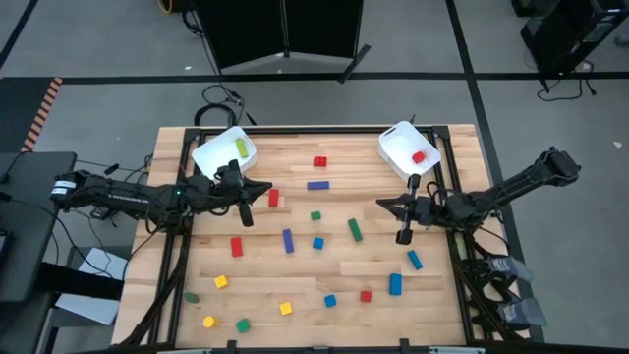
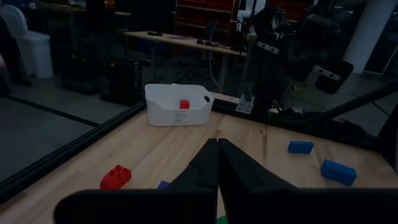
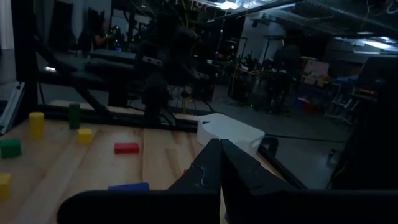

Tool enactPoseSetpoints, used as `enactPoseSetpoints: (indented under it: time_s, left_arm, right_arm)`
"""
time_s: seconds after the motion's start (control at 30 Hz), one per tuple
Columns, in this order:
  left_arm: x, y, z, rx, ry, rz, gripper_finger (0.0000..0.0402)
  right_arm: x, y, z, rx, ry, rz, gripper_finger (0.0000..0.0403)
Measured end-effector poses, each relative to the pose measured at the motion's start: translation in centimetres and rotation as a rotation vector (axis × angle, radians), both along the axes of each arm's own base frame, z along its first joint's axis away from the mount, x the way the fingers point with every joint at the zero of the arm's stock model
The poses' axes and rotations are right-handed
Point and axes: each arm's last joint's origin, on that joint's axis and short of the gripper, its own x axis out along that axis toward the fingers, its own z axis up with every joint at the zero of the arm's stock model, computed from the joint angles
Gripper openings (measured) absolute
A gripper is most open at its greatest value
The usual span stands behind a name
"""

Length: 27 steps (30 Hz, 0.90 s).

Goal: Sort blocks by size
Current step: Put the large violet block into the left white bin

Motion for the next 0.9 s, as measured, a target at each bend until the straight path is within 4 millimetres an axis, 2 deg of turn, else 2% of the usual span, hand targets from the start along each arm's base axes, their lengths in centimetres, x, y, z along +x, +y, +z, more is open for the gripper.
enactPoseSetpoints:
  time_s: [0.3,0.57,0.77,0.9]
  left_arm:
    - [0.3,0.0,-0.3,-0.070,-0.007,0.006,0.0014]
    - [1.9,0.3,-2.6,-0.086,0.109,0.128,0.0019]
    - [2.9,0.4,-4.4,-0.083,0.200,0.193,0.0048]
    - [3.5,0.4,-4.2,-0.118,0.199,0.193,0.0079]
  right_arm:
    - [0.2,-0.7,-0.1,0.000,0.002,-0.045,0.0012]
    - [0.3,-1.3,-0.1,0.042,-0.011,-0.073,0.0016]
    - [0.3,-1.6,0.0,0.079,-0.025,-0.094,0.0015]
    - [0.3,-1.7,0.2,0.096,-0.057,-0.100,0.0016]
